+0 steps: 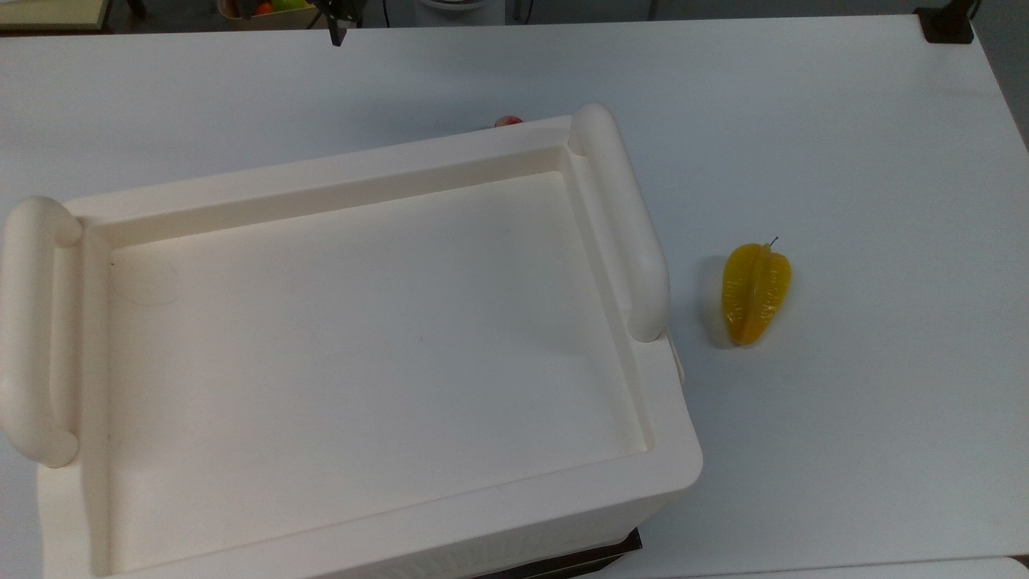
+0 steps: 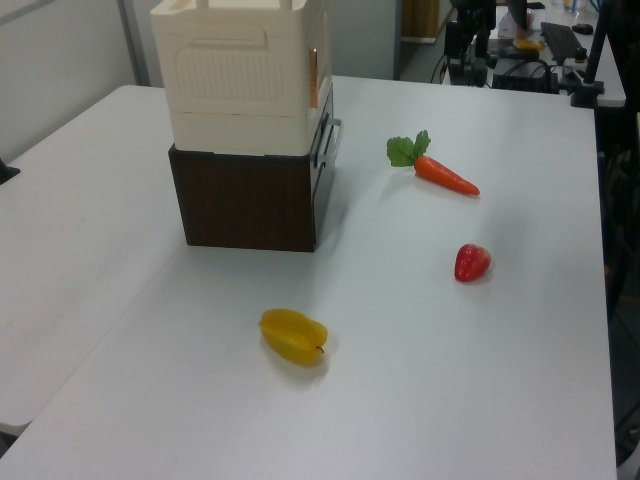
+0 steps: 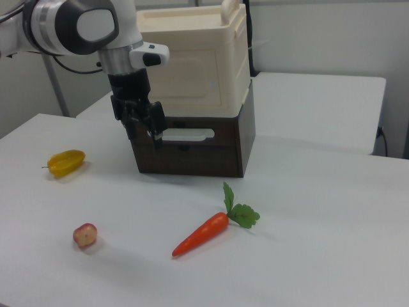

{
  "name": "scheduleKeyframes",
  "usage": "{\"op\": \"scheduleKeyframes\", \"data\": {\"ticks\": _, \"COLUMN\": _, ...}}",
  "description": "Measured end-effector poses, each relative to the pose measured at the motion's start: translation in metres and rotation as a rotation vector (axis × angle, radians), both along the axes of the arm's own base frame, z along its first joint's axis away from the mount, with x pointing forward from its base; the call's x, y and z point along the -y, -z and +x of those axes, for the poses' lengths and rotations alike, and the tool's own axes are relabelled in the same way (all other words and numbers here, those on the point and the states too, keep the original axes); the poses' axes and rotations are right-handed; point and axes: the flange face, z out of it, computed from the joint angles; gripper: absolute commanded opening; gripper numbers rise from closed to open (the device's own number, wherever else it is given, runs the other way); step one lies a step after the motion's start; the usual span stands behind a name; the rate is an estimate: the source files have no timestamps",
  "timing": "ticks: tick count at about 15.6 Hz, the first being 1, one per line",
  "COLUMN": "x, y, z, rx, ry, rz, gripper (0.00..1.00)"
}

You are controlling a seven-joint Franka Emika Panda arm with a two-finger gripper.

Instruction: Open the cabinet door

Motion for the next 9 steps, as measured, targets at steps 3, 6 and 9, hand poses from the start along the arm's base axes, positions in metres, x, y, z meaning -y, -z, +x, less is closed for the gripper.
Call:
{"op": "scheduleKeyframes", "data": {"ticks": 3, "x": 0.001, "y": 0.0023, "z": -0.0037, "rx": -0.031, "ry": 0.005, "rz": 0.003, "gripper": 1.0}}
{"op": "scheduleKeyframes", "data": {"ticks": 6, "x": 0.0003, "y": 0.0035, "z": -0.0056, "rx": -0.047, "ry": 0.005, "rz": 0.007, "gripper": 1.0}}
{"op": "scheduleKeyframes", "data": {"ticks": 9, "x": -0.0019, "y": 0.0036, "z": -0.0053, "rx": -0.046, "ry": 0.002, "rz": 0.016, "gripper": 1.0}}
